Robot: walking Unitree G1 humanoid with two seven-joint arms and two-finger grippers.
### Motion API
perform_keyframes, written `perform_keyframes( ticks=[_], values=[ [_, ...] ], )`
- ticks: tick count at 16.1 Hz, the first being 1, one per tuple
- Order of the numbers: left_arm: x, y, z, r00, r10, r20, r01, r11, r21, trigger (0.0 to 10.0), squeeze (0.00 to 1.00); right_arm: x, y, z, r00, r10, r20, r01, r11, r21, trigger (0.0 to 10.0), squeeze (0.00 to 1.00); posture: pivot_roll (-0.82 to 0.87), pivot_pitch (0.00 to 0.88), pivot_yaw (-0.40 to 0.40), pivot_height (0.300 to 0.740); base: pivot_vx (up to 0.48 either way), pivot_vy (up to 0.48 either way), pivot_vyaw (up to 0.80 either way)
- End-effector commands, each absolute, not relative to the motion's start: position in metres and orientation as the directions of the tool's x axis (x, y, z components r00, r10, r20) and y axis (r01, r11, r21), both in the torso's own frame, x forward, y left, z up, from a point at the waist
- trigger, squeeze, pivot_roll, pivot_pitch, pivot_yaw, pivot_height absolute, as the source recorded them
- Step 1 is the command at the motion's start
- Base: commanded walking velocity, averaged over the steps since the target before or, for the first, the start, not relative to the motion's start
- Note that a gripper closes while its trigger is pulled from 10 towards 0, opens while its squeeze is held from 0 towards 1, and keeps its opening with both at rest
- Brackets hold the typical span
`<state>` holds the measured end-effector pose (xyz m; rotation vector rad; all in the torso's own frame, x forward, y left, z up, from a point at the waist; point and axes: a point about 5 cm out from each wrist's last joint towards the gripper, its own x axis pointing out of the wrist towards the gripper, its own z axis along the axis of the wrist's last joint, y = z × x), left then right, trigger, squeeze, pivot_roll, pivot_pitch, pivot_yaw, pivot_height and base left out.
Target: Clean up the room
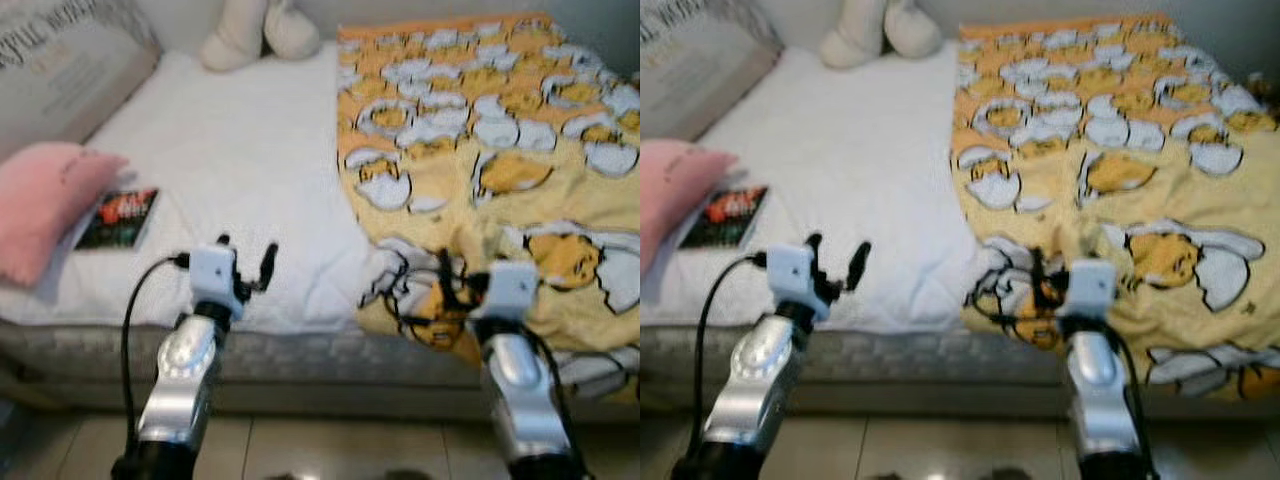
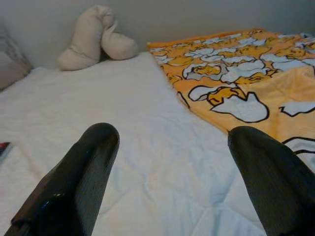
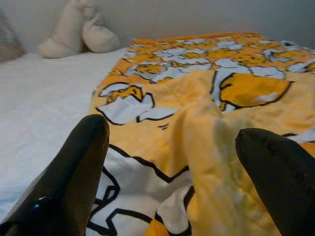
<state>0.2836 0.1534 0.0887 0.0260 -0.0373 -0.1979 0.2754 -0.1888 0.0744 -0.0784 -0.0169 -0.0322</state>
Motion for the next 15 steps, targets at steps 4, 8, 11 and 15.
perform_keyframes(
  ticks=[4,8,11,15],
  values=[
    [0.283,0.162,0.088,0.986,-0.167,0.02,0.166,0.986,0.035,10.0,0.0,0.28,-0.182,0.076,1.0,0.002,0.015,-0.001,0.997,-0.074,10.0,0.0,-0.16,0.0,0.138,0.74,0.0,0.0,0.0],
    [0.282,0.159,0.087,0.981,-0.195,0.006,0.195,0.98,0.034,10.0,0.0,0.276,-0.18,0.074,1.0,0.017,0.004,-0.017,0.996,-0.083,10.0,0.0,-0.16,0.0,0.14,0.74,0.0,0.36,0.0],
    [0.282,0.158,0.088,0.978,-0.209,0.0,0.208,0.976,0.06,10.0,0.0,0.276,-0.182,0.071,1.0,0.016,-0.013,-0.017,0.997,-0.072,10.0,0.0,-0.16,0.0,0.139,0.74,0.0,0.467,-0.74],
    [0.284,0.154,0.093,0.974,-0.226,-0.002,0.225,0.969,0.099,10.0,0.0,0.274,-0.182,0.067,1.0,0.012,-0.028,-0.015,0.996,-0.085,10.0,0.0,-0.15,0.0,0.138,0.74,0.066,0.204,-0.37]
  ],
)
